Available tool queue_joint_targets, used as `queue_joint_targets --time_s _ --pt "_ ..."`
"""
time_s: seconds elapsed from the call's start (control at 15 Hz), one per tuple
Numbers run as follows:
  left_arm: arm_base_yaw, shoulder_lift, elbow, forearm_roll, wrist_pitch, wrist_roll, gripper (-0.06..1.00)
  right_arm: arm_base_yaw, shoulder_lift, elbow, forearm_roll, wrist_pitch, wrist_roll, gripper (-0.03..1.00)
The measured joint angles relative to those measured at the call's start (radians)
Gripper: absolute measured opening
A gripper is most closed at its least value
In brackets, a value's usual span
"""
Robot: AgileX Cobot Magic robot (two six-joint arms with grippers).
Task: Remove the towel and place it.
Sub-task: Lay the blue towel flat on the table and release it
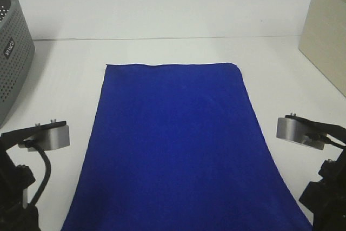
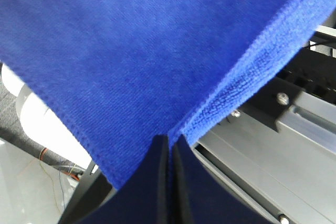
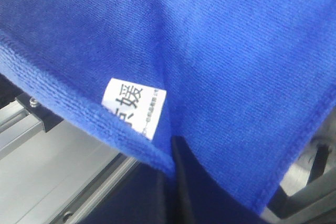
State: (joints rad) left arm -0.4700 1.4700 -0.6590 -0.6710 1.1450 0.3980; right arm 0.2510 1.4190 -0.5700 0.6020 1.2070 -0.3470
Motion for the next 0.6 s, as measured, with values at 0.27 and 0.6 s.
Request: queue_joint_targets --time_s 0.27,0.6 --pt "0.000 0.127 0.000 -0.008 -0.030 0.047 0.00 0.000 0.128 0.000 0.008 -0.002 0.006 0.02" --pt "0.000 0.151 0.002 -0.013 -0.051 0.061 0.00 0.000 0.162 0.000 0.024 -0.002 0.007 0.02"
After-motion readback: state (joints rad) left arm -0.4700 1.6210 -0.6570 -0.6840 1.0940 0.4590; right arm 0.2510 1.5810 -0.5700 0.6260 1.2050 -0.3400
